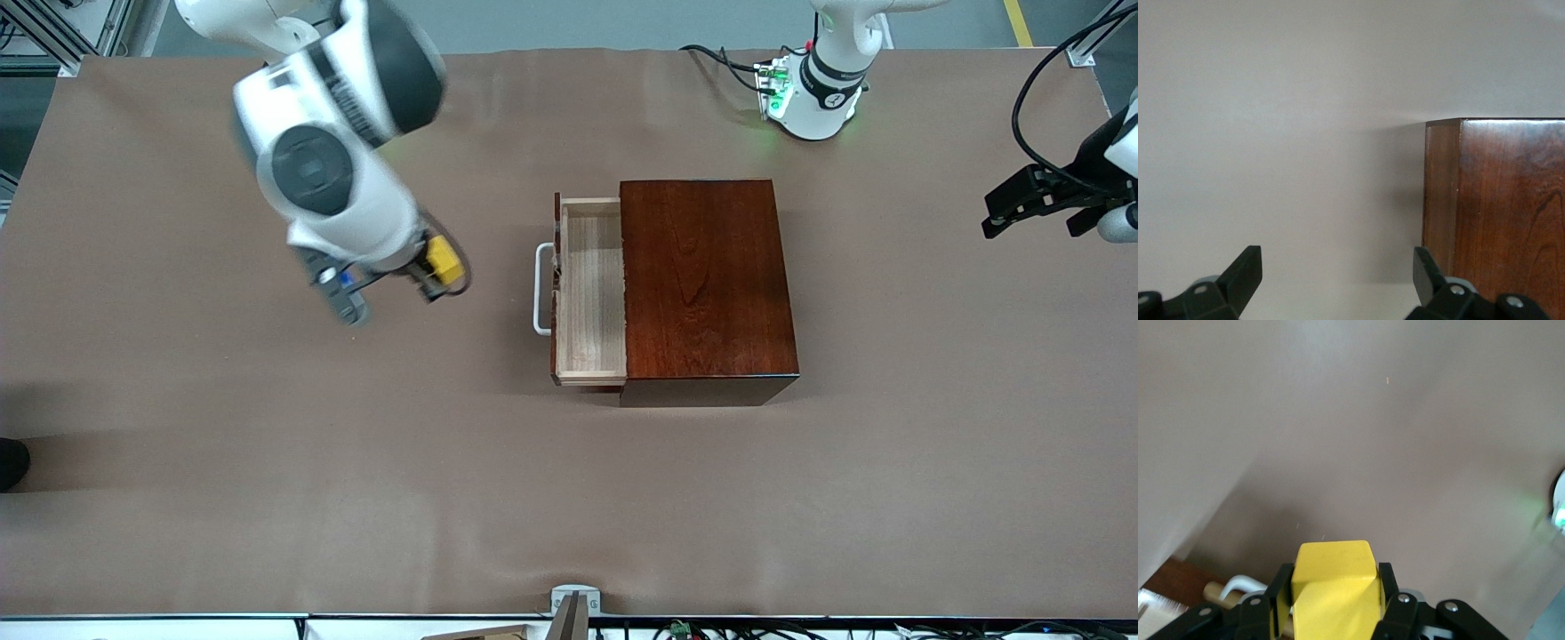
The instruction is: Open drawer, take yellow block, close drawer
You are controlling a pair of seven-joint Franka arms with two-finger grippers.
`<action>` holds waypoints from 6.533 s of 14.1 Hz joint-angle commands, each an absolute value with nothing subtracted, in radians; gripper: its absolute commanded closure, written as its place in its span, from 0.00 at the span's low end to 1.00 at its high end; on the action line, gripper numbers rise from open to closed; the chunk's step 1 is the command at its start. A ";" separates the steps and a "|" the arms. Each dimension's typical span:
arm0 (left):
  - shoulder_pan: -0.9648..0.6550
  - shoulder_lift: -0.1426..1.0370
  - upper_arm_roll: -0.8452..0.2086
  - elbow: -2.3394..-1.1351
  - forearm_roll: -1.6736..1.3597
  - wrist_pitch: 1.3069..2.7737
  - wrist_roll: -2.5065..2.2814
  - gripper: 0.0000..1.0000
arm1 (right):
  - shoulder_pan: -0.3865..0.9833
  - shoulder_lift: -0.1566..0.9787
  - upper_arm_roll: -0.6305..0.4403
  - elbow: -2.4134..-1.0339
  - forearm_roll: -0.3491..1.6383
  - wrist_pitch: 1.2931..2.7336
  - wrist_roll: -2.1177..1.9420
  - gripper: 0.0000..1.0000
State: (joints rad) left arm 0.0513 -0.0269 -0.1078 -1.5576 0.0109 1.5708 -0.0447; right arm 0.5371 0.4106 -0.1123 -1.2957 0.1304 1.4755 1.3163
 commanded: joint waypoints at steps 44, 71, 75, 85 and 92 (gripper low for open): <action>-1.115 0.804 0.176 -1.197 0.043 2.278 -1.988 0.00 | 0.012 0.239 -0.083 -1.840 0.058 1.820 -0.015 0.00; -0.971 0.781 0.175 -1.227 0.069 1.870 -1.948 0.00 | 0.051 -0.106 -0.086 -1.657 0.005 1.548 -0.046 0.00; -0.953 0.782 0.175 -1.227 0.069 1.855 -1.942 0.00 | 0.049 -0.104 -0.087 -1.657 0.005 1.542 -0.045 0.00; -0.942 0.625 0.166 -1.212 0.052 1.859 -1.797 0.00 | 0.048 -0.104 -0.087 -1.658 0.005 1.542 -0.034 0.00; -0.704 0.399 0.164 -1.233 0.041 1.697 -1.213 0.00 | 0.048 -0.104 -0.087 -1.658 0.006 1.531 -0.034 0.00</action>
State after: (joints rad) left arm -0.7598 0.4493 0.1795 -1.1905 0.0383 1.7242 -1.3621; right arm 0.0538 -0.0940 -0.0920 -1.6490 0.0187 1.5410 -0.0361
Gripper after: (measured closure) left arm 0.000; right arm 0.000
